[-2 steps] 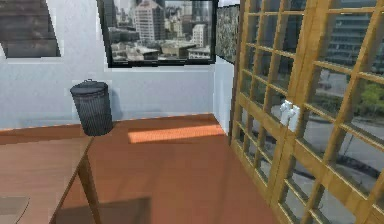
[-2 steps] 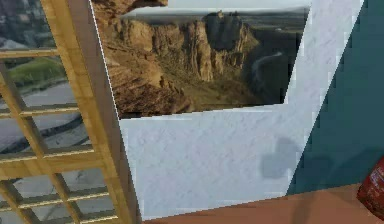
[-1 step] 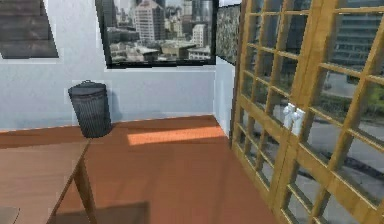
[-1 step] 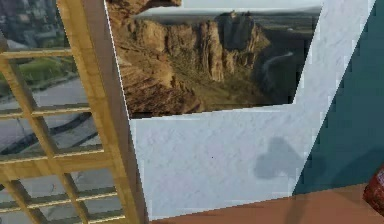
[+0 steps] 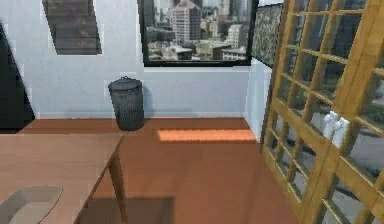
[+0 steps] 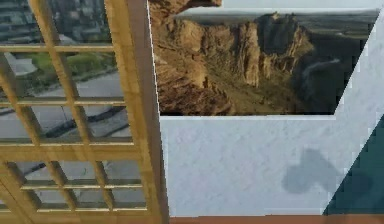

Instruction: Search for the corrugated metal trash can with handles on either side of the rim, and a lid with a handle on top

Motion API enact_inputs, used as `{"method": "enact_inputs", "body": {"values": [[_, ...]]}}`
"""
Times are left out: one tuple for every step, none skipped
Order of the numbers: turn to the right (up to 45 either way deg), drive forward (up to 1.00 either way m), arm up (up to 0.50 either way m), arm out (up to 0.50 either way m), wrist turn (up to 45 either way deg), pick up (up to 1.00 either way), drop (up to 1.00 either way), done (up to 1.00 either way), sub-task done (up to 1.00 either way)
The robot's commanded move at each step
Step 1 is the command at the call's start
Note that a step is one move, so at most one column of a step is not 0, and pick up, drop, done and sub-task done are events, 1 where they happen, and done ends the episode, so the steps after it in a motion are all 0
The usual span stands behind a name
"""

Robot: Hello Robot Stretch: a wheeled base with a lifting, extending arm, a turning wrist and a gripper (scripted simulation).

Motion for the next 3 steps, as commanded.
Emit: {"method": "enact_inputs", "body": {"values": [[0.0,1.00,0.00,0.00,0.0,0.00,0.00,0.00,0.00],[0.0,0.50,0.00,0.00,0.0,0.00,0.00,0.00,0.00],[-21.0,0.00,0.00,0.00,0.0,0.00,0.00,0.00,0.00]]}}
